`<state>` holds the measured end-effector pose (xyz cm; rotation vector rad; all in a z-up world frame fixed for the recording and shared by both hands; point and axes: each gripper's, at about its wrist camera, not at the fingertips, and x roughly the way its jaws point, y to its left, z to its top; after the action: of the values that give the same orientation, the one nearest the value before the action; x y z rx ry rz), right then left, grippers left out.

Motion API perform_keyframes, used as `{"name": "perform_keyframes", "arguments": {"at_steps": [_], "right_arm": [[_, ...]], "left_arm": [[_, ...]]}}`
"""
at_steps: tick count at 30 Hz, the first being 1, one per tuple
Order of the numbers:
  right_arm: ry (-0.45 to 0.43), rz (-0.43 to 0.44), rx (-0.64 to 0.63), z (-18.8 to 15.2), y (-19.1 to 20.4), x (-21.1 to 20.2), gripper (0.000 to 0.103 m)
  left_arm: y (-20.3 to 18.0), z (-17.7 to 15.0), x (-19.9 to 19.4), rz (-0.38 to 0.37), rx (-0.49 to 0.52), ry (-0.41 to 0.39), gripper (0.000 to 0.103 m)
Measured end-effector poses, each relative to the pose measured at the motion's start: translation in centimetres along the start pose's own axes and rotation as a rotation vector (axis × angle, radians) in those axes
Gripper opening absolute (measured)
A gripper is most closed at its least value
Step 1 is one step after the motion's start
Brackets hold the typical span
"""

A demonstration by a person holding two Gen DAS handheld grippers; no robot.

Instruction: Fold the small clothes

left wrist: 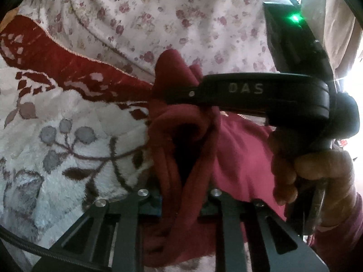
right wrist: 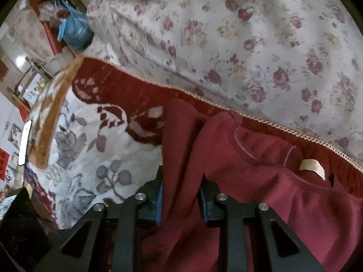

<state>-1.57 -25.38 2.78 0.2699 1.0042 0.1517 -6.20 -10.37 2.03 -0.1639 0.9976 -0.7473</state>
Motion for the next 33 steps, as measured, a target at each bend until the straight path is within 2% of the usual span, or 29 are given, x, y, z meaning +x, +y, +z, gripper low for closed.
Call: {"name": "perform_keyframes", "arguments": {"at_steps": [7, 15, 22, 28, 33], "right_arm": [[-0.069, 0.018, -0.003, -0.8, -0.4, -4.8, 0.026], [-0.129, 0.002, 0.028, -2.6, -3.4, -10.5, 0.026], [-0.160, -0.015, 0.091, -5.4, -8.9, -15.3, 0.025], [-0.184, -0.025, 0.166, -8.3, -14.3, -17.8, 0.023], [-0.201, -0.031, 0.236, -10.1, -18.5, -18.7, 0.021]], "left_arm": [[-4.1, -0.4, -2.1, 0.029, 0.086, -0.022, 0.018], [-10.2, -0.4, -2.1, -0.009, 0.173, -0.001, 0.017], [-16.0, -0.9, -0.5, -0.047, 0.262, 0.044, 0.017], [-21.6, -2.0, 1.7, -0.067, 0.359, 0.092, 0.017], [-25.0, -3.5, 4.7, -0.071, 0.399, 0.143, 0.017]]}}
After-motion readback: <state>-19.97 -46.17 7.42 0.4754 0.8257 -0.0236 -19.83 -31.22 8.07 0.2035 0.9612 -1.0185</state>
